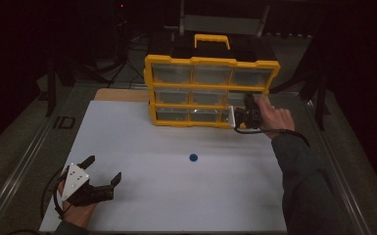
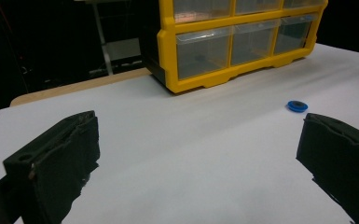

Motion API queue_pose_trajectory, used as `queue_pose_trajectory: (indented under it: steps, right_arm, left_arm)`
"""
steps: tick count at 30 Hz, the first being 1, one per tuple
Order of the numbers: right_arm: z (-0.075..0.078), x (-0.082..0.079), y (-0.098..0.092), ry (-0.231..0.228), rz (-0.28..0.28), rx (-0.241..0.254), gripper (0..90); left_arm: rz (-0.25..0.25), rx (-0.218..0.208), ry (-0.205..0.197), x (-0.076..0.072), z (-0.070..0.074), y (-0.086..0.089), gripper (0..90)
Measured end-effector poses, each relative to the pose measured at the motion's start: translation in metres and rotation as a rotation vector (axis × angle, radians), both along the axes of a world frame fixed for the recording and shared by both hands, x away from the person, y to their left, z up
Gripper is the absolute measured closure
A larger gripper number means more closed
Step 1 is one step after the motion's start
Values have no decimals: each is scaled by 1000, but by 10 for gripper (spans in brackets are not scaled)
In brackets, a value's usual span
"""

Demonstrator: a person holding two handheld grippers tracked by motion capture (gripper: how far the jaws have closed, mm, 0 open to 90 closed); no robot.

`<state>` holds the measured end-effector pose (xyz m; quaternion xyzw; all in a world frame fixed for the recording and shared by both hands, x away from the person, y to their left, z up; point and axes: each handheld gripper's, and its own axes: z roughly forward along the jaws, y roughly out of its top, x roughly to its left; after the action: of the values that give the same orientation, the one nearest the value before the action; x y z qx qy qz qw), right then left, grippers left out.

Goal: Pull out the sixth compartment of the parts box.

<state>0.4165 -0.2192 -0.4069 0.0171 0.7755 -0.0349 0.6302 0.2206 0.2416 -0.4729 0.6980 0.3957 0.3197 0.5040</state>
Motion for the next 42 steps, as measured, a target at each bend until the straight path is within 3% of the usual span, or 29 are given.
queue_pose_trajectory:
  steps: [12,42]
  right_arm:
    - [-1,-3,0,-5,3,-8,776]
    - [1,-33,-3,14,36,-17,775]
  left_arm:
    - [19,-1,-15,-1,1,2,0]
    - [28,0,-17,-1,1,2,0]
